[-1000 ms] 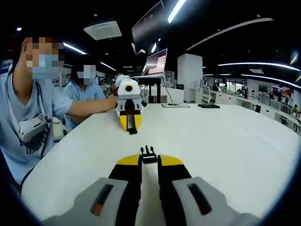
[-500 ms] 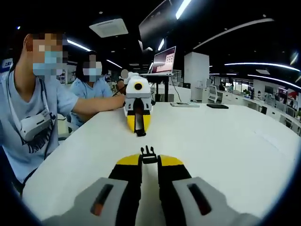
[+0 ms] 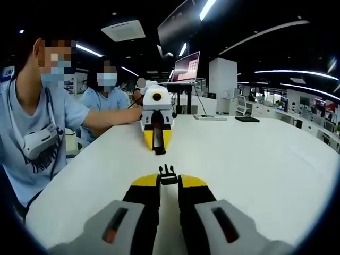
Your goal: Snap the two parts of the plastic buckle together until the buckle closes and remains connected.
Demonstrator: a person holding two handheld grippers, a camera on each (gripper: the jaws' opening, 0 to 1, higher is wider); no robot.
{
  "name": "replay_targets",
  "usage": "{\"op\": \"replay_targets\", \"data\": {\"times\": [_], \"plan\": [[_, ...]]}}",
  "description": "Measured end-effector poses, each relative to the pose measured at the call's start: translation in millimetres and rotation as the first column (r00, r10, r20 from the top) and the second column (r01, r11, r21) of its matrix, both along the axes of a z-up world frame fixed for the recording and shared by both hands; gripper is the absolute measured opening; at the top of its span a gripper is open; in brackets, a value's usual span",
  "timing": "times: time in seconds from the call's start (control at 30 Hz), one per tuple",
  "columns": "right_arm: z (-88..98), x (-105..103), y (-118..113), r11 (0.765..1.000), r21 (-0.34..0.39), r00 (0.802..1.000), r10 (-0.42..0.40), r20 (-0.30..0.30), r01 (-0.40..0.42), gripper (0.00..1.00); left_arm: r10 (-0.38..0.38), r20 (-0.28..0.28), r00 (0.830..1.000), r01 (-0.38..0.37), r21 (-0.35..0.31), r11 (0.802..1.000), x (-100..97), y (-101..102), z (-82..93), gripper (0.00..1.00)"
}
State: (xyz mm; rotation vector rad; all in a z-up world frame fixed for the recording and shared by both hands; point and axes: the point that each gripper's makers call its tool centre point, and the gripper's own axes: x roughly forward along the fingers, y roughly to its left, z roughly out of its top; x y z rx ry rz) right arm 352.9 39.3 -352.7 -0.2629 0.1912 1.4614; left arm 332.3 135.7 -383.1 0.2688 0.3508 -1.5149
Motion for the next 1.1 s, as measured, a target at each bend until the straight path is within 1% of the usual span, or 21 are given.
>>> {"op": "replay_targets", "data": {"times": [0.17,0.57,0.83,0.93,1.1], "plan": [[0.2,1.5,-0.5,1.000,0.003,1.000,-0.007,-0.001,0.007,0.13,0.000,0.000,1.000,0.000,0.001,1.000,-1.3,-0.7,-0.4,0.11],[-0.5,1.7,0.3,1.000,0.000,1.000,-0.012,-0.003,0.012,0.13,-0.005,0.002,1.000,0.005,0.001,1.000,2.2,-1.1,1.5,0.11],[-4.8,1.3,3.4,0.999,-0.023,1.000,-0.025,0.004,0.026,0.13,-0.011,0.010,1.000,0.011,-0.001,1.000,4.1,-1.0,2.9,0.11],[-4.9,1.3,6.2,0.999,-0.022,0.999,-0.036,0.002,0.036,0.13,-0.016,0.009,1.000,0.016,-0.004,1.000,3.2,-2.6,3.0,0.11],[-9.1,2.5,8.6,0.998,-0.043,0.999,-0.049,0.010,0.049,0.13,-0.019,0.012,1.000,0.019,-0.003,1.000,0.6,-3.7,2.5,0.11]]}}
